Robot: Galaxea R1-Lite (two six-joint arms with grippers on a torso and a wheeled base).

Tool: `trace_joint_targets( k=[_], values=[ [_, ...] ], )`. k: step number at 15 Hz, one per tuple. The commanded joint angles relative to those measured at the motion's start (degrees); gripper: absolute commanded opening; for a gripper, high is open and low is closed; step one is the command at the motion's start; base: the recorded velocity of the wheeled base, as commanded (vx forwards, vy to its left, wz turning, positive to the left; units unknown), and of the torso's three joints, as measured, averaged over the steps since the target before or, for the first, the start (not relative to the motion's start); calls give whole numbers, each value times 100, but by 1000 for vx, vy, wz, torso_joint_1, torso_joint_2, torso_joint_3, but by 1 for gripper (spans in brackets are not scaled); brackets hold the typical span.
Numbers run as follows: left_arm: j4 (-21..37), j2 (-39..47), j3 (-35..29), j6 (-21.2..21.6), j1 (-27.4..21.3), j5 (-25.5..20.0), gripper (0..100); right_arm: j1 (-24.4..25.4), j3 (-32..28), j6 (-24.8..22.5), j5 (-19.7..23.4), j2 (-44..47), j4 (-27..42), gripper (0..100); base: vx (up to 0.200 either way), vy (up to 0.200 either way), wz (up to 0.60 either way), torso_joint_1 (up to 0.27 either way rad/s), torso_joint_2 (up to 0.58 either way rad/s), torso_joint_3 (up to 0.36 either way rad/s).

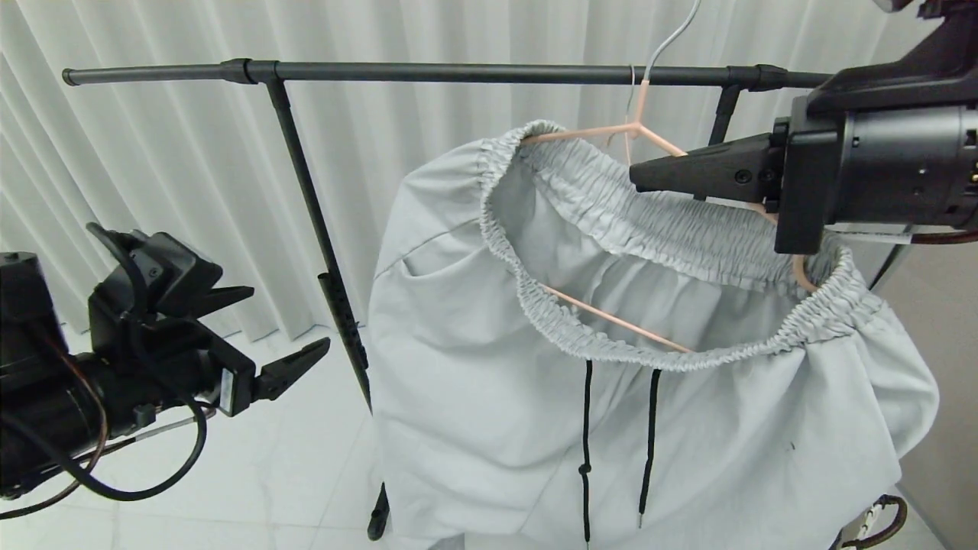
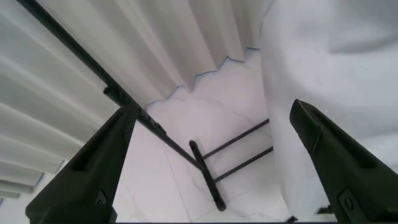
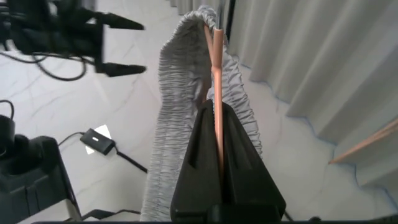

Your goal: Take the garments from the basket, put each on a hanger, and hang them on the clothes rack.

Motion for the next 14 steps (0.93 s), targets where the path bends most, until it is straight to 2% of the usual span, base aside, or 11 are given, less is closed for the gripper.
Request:
trace_joint_targets(
  k=[1, 3, 4, 5, 7, 9, 10, 14],
  values=[
    [641, -806, -226, -340, -21, 19, 100, -9, -288, 194, -192, 249, 168, 0, 0, 0, 0, 0, 0, 0],
    [1827, -1193, -754, -718, -38, 36, 100, -9, -631, 519, -552, 504, 221, 0, 0, 0, 0, 0, 0, 0],
    [2091, -1263, -859, -744, -30, 45, 100, -9, -719, 598, -649, 565, 239, 0, 0, 0, 0, 0, 0, 0],
    [2601, -1395, -1026, -753, -30, 107, 100, -9, -930, 756, -869, 724, 344, 0, 0, 0, 0, 0, 0, 0],
    [2662, -1422, -797, -727, -30, 318, 100, -9, -1457, 1196, -1440, 1128, 511, 0, 0, 0, 0, 0, 0, 0],
    [2557, -1518, -674, -665, -30, 326, 100, -9, -1835, 1591, -1528, 1312, 608, 0, 0, 0, 0, 0, 0, 0],
    [2557, -1527, -630, -533, -12, 326, 100, -9, -1958, 1626, -1537, 1348, 766, 0, 0, 0, 0, 0, 0, 0],
    [2522, -1527, -604, -507, 14, 546, 100, -44, -1993, 1626, -1765, 1392, 863, 0, 0, 0, 0, 0, 0, 0]
  ],
)
